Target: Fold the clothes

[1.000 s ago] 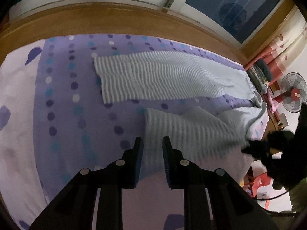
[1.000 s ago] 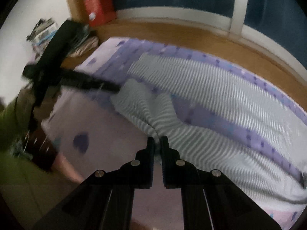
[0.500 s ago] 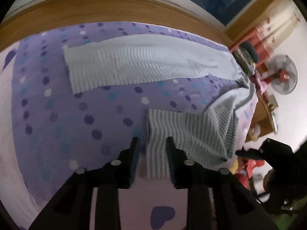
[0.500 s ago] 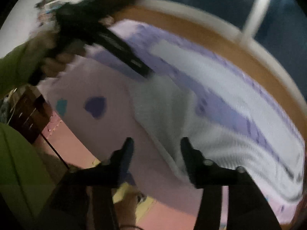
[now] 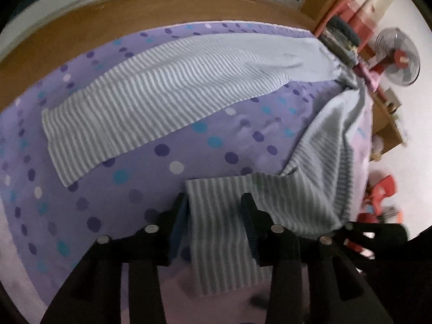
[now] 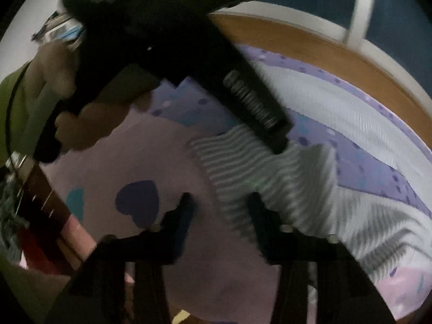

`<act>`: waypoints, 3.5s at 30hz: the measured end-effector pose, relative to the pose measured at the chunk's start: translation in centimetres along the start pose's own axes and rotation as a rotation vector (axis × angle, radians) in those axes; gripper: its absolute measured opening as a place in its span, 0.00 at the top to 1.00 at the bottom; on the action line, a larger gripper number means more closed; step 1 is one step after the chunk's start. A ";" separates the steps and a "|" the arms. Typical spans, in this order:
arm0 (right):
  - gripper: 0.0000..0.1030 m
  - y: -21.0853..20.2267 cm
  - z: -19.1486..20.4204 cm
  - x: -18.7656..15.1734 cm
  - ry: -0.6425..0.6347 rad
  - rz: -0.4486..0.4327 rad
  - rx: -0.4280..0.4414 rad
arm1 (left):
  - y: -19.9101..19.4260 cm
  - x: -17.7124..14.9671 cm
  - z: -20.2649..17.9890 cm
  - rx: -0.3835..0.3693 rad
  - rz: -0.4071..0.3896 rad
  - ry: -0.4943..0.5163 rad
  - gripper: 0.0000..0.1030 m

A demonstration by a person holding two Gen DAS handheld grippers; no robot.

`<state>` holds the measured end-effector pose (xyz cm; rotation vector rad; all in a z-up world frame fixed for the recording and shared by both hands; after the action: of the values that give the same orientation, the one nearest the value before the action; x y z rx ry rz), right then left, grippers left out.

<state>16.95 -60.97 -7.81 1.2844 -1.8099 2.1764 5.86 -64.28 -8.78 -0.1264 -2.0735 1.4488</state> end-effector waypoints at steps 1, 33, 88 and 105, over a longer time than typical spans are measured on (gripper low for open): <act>0.83 -0.1 -0.1 0.0 0.012 -0.004 -0.005 | -0.1 -0.1 -0.1 0.001 -0.010 -0.007 0.83; 0.80 -1.4 3.0 0.8 0.114 -0.017 0.170 | -8.3 -9.3 4.9 0.163 -0.197 -0.339 0.90; 0.59 -21.9 -50.4 -22.4 0.731 -0.099 -0.283 | 14.0 15.8 -39.8 -0.013 -0.058 0.204 0.78; 0.59 -19.6 -67.8 -25.2 0.749 0.039 -0.004 | 19.3 17.8 -45.9 0.183 -0.076 -0.097 0.78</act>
<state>5.54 13.06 -5.82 0.3252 -1.5100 2.2226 10.33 -11.57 -8.06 0.0967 -1.9860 1.6169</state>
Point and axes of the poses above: each gripper's, at about its wrist camera, not at the fingertips, and y roughly the way its jaws point, z to its left, x to its top, the point moved 2 cm from there along y, roughly the way its jaws point, and after that the axes turned 2 degrees about y, right-handed, at the moved point
